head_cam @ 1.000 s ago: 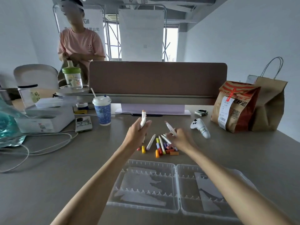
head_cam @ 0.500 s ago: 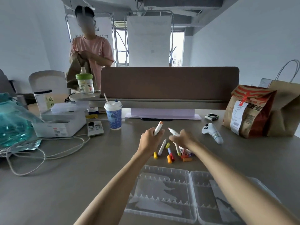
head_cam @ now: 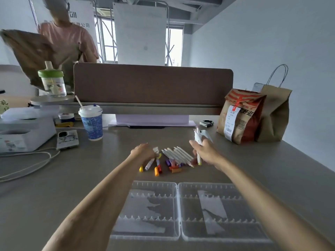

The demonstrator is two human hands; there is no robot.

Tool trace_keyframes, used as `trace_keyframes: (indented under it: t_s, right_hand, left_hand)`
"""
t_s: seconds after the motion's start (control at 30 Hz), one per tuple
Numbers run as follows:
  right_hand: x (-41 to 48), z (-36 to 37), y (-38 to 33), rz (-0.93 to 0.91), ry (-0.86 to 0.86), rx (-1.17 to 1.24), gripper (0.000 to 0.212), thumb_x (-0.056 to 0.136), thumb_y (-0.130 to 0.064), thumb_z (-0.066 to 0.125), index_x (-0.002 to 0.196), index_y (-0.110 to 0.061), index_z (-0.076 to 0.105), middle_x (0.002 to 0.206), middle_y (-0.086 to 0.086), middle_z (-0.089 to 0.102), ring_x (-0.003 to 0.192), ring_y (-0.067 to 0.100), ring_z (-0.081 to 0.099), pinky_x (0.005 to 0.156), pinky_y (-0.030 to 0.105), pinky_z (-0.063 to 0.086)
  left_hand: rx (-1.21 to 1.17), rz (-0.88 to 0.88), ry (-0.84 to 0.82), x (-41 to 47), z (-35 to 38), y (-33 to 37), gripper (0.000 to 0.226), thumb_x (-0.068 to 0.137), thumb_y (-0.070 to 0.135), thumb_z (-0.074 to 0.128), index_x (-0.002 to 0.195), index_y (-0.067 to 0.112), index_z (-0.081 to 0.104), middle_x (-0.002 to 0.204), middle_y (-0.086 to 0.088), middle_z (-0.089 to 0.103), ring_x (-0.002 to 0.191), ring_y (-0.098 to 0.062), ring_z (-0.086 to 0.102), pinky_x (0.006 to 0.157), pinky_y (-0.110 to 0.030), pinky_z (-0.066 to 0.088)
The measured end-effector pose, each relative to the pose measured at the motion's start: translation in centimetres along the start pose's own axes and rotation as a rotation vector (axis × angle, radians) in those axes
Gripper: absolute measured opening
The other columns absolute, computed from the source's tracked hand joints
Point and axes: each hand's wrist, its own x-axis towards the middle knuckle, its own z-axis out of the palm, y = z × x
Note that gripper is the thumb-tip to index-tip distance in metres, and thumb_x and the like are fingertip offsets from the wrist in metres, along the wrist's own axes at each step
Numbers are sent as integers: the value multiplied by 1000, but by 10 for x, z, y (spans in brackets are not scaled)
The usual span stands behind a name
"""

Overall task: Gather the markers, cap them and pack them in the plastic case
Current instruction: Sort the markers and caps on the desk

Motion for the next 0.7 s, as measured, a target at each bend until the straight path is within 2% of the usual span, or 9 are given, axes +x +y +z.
trace_keyframes:
  t_s: [0.07,0.13,0.2,0.23,0.3,0.4,0.5,0.6,0.7]
  right_hand:
    - [4,4,1,-13,-20,-49,18,100,-32,49,91,-16,47,63,-1,58,49,13,57,51,27,45]
    - [7,7,2,-7,-21,-108,15,96,-36,52,92,-21,49,70,1,61,57,20,61,62,35,53]
    - [13,18,-2,-16,-54,-125,17,91,-40,56,88,-23,54,74,2,64,63,23,63,66,41,56]
    - [10,19,-4,-12,-59,-138,18,91,-39,57,89,-21,57,76,2,65,64,22,62,64,37,55]
    - [7,21,-8,-8,-57,-156,19,94,-35,58,94,-16,59,82,2,63,71,19,59,57,26,44]
    - [6,25,-7,-6,-43,-173,19,95,-34,56,100,-15,59,87,2,62,80,19,58,53,21,35]
    - [8,31,-9,12,21,-211,26,97,-34,52,100,-10,61,84,5,62,73,20,57,45,18,30]
    - [13,35,-13,26,65,-349,34,96,-34,54,103,-2,64,90,15,67,73,25,55,43,22,25]
    - [21,42,-18,-9,37,-450,33,92,-33,62,99,-1,65,94,17,70,76,29,59,49,28,31]
  left_hand:
    - [34,-14,-65,-7,-7,5,48,93,43,58,125,8,54,124,-9,61,107,-27,61,79,-31,50]
    - [62,8,-115,-9,-10,9,49,94,45,56,125,7,54,125,-9,60,97,-25,58,69,-28,47]
    - [59,23,-137,-11,-12,1,45,95,45,54,119,6,58,108,-8,64,85,-22,55,56,-26,42]
    - [37,33,-141,-11,-10,1,44,95,45,53,114,7,60,95,-5,62,79,-20,54,53,-25,41]
    - [5,47,-142,-7,-5,-2,42,95,48,52,107,9,60,82,-1,57,73,-18,54,57,-26,43]
    - [-22,92,-108,-6,-1,-10,41,97,46,47,113,9,59,88,-2,59,79,-20,59,67,-29,47]
    - [71,153,7,-7,1,-18,28,99,29,46,116,9,58,99,-6,65,80,-21,64,61,-26,44]
    - [232,166,77,-9,4,-16,30,96,24,47,119,9,58,118,-12,64,104,-28,63,74,-30,46]
    - [308,165,73,-13,1,-14,33,97,18,44,125,6,55,129,-13,59,118,-29,57,88,-33,47]
